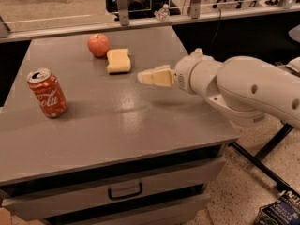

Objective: Move sponge near apple

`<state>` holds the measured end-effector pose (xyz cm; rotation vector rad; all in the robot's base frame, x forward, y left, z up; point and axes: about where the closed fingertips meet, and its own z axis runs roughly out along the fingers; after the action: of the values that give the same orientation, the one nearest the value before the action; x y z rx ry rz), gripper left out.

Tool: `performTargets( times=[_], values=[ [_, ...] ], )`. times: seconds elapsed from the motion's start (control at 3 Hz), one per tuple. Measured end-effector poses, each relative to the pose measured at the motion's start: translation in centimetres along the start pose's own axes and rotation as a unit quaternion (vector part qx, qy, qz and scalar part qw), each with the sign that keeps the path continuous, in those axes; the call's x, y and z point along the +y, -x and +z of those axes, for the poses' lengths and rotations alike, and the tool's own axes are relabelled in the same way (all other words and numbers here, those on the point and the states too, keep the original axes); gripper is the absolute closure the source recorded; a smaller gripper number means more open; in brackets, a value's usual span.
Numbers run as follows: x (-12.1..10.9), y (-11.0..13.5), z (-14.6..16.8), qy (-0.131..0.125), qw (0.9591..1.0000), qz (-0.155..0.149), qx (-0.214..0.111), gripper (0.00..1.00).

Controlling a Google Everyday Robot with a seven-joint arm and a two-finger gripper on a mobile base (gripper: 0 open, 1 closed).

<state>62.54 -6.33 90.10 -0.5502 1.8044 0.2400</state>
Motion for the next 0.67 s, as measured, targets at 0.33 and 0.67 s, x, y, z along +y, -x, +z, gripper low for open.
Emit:
performTargets(
  times=[0.33, 0.67],
  values=[
    [-2.7, -4.2, -2.9, -0.057, 0.9977, 0.003, 0.037, 0.0],
    [-3.4, -7.4, -3.5, -0.073, 0.9953, 0.007, 0.063, 0.0]
  ],
)
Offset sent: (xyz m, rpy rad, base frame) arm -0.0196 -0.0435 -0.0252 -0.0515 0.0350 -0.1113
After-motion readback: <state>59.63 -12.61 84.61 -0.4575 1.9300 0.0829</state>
